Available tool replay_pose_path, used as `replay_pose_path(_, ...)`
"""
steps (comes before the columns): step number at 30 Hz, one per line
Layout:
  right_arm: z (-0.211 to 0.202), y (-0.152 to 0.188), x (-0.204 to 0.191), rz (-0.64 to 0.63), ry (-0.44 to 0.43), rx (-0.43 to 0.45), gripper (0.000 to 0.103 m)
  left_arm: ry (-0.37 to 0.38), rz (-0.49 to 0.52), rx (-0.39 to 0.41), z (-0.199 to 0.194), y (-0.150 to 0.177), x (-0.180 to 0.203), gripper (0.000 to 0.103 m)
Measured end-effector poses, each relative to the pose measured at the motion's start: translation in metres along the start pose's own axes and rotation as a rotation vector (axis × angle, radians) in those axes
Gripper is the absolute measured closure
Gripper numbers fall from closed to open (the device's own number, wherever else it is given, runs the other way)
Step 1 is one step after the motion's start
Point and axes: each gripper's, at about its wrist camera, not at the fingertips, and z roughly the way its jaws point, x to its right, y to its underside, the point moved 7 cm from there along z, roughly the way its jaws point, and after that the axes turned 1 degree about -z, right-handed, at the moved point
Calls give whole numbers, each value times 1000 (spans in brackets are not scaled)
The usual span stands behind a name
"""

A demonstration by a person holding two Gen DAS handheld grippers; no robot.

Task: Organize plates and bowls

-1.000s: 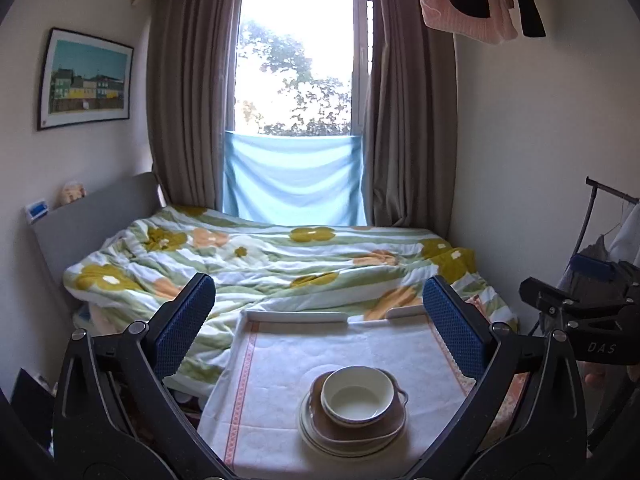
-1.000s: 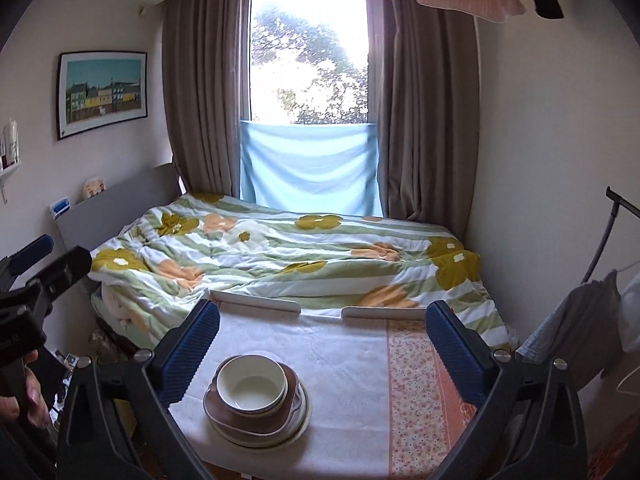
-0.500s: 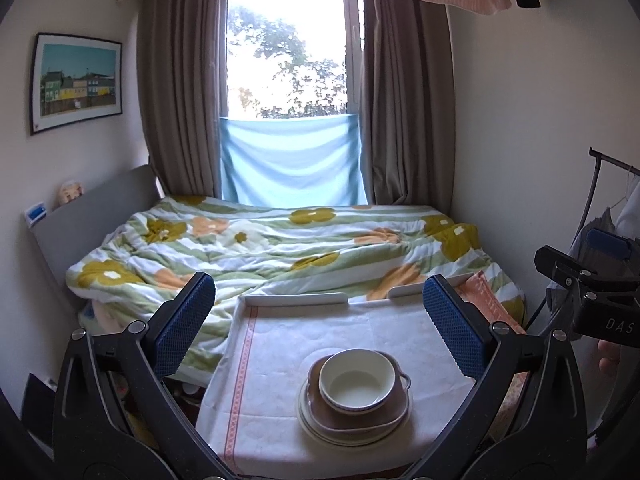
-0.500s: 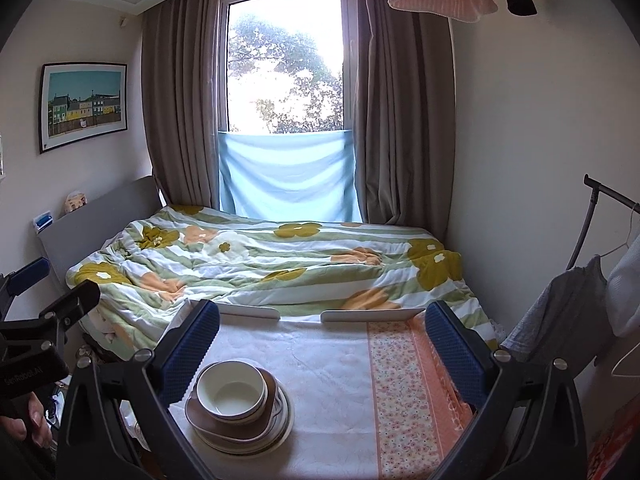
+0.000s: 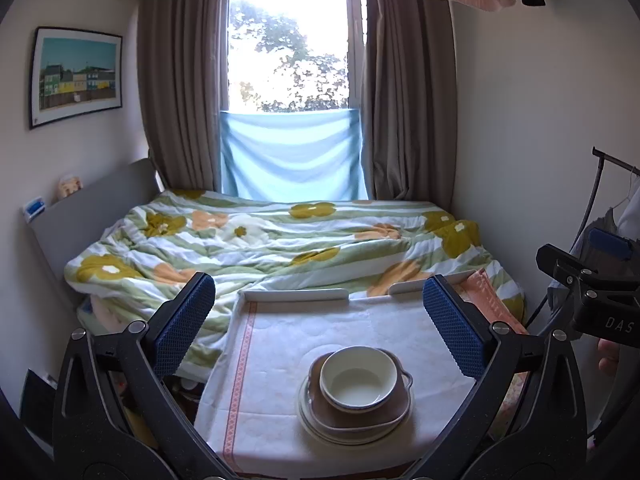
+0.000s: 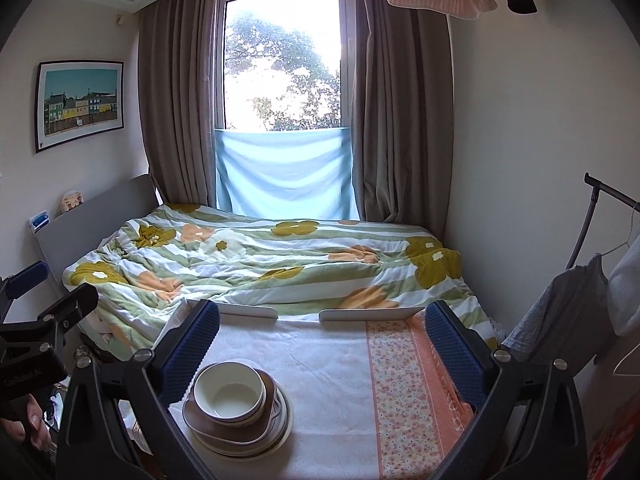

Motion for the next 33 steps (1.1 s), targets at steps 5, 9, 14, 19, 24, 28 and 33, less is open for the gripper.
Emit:
replay_pose_path(5, 1, 1, 1, 2, 2, -4, 1, 5, 3, -10, 3, 2, -1, 0)
replay_pose_path(9, 0, 1, 0, 3, 4, -4, 1, 6, 3, -11, 3, 2, -2, 0)
replay_pose_path(14, 0, 1, 0, 2, 6, -5, 1, 5, 3, -11, 3, 2, -3, 0)
replay_pose_path(19, 1, 1, 1, 1, 6, -6, 1, 3, 3, -11, 3, 1, -4, 0)
replay_pose_path(24, 0, 1, 1, 0, 6, -5, 1, 3, 0, -11, 2, 2, -4, 0)
replay_pose_path(28, 0, 1, 1, 0, 7, -5, 1, 2, 0, -11, 2, 2, -5, 0)
replay_pose_path(33, 0, 1, 1, 1, 9, -4, 1, 0, -1, -10, 3, 3, -6, 0)
